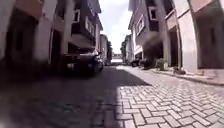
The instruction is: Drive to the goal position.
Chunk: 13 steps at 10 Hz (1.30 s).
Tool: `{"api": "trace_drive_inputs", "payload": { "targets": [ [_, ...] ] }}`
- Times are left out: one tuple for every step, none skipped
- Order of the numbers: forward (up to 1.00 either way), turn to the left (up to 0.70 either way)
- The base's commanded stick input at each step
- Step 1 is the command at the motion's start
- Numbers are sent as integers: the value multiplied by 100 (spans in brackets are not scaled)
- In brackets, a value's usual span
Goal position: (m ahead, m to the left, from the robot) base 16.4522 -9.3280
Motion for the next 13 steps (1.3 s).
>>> {"api": "trace_drive_inputs", "payload": {
  "targets": [
    [50, 0],
    [50, 0],
    [50, 0],
    [50, 0],
    [50, 0],
    [50, 0],
    [50, 0],
    [50, 0],
    [50, 0],
    [50, 0],
    [50, 0],
    [50, 0],
    [50, 0]
  ]
}}
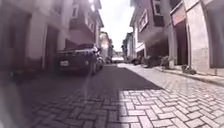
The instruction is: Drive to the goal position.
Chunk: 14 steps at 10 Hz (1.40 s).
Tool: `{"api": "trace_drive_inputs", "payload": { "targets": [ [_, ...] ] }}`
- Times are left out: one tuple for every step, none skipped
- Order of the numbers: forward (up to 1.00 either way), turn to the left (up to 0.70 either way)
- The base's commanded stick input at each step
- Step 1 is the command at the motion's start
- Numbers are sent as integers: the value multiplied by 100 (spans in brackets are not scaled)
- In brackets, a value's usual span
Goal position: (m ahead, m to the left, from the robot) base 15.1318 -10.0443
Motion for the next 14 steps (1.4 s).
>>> {"api": "trace_drive_inputs", "payload": {
  "targets": [
    [50, 0],
    [50, 0],
    [50, 0],
    [50, 0],
    [50, 0],
    [50, 0],
    [50, 0],
    [50, 0],
    [50, 0],
    [50, 0],
    [50, 0],
    [50, 0],
    [50, 0],
    [50, 0]
  ]
}}
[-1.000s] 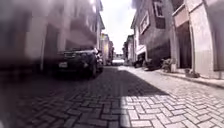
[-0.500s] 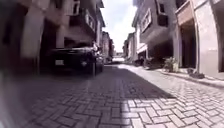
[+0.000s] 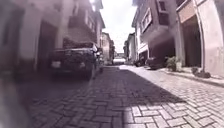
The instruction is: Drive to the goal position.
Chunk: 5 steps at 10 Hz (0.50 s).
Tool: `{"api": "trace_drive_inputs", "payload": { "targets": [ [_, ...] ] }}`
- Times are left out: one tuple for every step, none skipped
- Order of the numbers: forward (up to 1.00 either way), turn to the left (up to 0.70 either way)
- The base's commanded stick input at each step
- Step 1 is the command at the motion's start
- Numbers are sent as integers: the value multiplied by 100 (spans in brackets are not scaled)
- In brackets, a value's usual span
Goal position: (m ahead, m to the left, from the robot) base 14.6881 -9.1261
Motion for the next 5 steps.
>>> {"api": "trace_drive_inputs", "payload": {
  "targets": [
    [50, 0],
    [50, 0],
    [50, 0],
    [50, 0],
    [50, 0]
  ]
}}
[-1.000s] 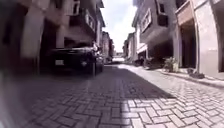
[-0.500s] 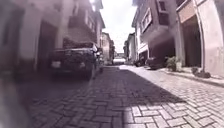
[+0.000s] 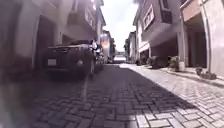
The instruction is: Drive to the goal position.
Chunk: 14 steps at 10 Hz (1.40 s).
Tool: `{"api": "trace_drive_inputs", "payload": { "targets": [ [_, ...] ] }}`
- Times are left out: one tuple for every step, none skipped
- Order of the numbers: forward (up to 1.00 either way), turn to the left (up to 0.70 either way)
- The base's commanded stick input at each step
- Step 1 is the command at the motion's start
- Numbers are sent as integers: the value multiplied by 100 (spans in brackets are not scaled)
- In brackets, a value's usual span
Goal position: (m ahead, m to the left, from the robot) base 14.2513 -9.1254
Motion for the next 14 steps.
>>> {"api": "trace_drive_inputs", "payload": {
  "targets": [
    [50, 0],
    [50, 0],
    [50, 0],
    [50, 0],
    [50, 0],
    [50, 0],
    [50, 0],
    [50, 0],
    [50, 0],
    [50, 0],
    [50, 0],
    [50, 0],
    [50, 0],
    [50, 0]
  ]
}}
